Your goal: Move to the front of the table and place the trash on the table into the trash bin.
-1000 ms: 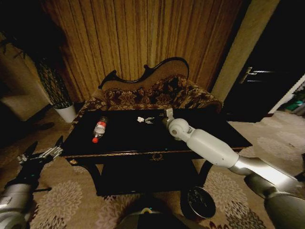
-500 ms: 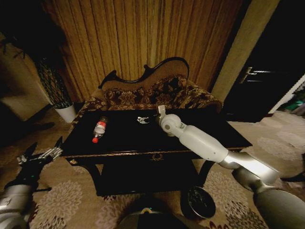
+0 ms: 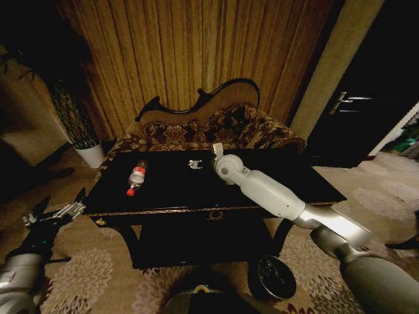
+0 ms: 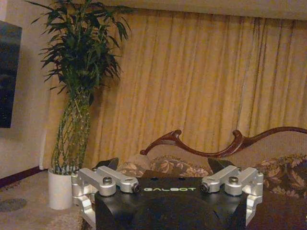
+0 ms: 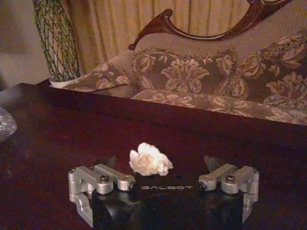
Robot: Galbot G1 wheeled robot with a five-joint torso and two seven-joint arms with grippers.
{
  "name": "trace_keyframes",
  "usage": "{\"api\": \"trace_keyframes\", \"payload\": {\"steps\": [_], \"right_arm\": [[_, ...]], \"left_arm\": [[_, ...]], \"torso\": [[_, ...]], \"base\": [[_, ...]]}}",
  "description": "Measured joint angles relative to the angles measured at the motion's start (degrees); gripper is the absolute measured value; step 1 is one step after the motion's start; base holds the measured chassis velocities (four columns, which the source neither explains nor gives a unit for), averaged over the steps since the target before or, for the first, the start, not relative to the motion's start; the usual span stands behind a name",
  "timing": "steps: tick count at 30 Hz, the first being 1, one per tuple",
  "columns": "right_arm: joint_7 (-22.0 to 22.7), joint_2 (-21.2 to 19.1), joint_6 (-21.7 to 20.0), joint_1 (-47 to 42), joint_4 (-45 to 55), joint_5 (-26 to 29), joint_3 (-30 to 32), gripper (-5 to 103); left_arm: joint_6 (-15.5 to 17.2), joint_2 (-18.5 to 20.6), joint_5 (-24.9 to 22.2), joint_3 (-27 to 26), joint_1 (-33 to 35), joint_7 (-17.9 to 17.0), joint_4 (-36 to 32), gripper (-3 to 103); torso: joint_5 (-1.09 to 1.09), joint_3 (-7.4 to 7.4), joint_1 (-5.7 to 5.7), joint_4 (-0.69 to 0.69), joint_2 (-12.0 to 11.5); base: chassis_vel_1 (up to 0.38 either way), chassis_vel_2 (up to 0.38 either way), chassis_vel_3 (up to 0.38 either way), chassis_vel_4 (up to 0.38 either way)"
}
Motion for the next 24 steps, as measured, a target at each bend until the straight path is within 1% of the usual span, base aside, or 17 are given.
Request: {"api": "trace_keyframes", "payload": {"steps": [11,24], "right_arm": [[-0.32,2.08,0.17,0.42,-3.5,-1.48,-0.25,100],[-0.74,2.94,0.31,0.29,-5.55,-2.43,-0.75,100]], "left_arm": [[-0.18,-0.18,-0.01,-0.31,0.16,0.11,0.0,100],[-0.24,-0.2,-0.03,-0.24,0.14,0.22,0.0,100]], "torso": [[0.0,0.0,0.0,0.0,0.0],[0.0,0.0,0.0,0.0,0.0]], "base": [[0.0,0.0,0.0,0.0],[0.0,0.0,0.0,0.0]]}}
